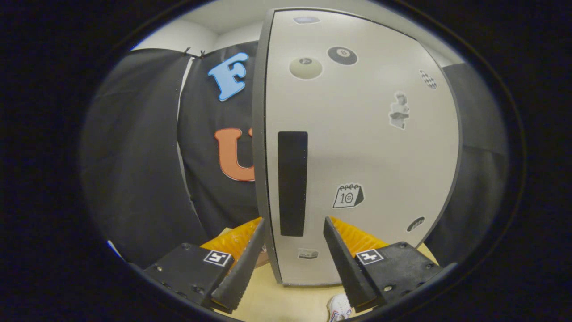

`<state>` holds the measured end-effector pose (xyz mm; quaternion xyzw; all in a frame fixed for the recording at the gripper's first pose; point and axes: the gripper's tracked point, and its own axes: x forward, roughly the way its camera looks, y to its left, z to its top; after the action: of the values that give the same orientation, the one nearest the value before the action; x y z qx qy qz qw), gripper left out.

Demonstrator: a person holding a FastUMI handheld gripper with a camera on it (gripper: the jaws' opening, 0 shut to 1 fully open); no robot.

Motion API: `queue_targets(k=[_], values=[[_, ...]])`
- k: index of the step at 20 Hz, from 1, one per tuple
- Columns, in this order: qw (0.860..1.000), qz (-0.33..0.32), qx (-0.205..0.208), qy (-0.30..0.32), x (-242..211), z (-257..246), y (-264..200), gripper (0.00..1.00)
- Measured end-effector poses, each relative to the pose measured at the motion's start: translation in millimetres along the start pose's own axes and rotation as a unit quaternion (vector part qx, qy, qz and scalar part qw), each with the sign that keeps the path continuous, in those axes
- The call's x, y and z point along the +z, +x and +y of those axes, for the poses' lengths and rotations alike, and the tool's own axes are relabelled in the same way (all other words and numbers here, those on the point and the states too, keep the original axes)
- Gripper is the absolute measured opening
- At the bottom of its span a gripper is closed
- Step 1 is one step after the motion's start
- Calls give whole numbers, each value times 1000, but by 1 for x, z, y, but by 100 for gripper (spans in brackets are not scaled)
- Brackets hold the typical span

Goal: Open the shoe cabinet door, grab the shoes and put them into the shoe cabinet, then close the shoe cabinet door.

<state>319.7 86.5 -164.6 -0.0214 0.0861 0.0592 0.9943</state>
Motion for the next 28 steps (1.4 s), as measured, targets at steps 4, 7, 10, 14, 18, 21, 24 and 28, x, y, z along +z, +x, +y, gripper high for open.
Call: queue_targets(k=[4, 7, 10, 14, 18, 21, 24, 28], values=[[1000, 7, 11, 16, -4, 6, 22, 61], [1000, 5, -4, 19, -6, 6, 25, 41], [1000, 10, 1, 13, -5, 5, 26, 36], [1000, 16, -6, 5, -4, 4, 28, 36], [1000, 17, 10, 19, -6, 5, 23, 29], [1000, 14, 13, 4, -8, 4, 10, 28], [1000, 14, 27, 5, -15, 0, -18, 27], [999, 18, 37, 13, -23, -9, -50, 27]])
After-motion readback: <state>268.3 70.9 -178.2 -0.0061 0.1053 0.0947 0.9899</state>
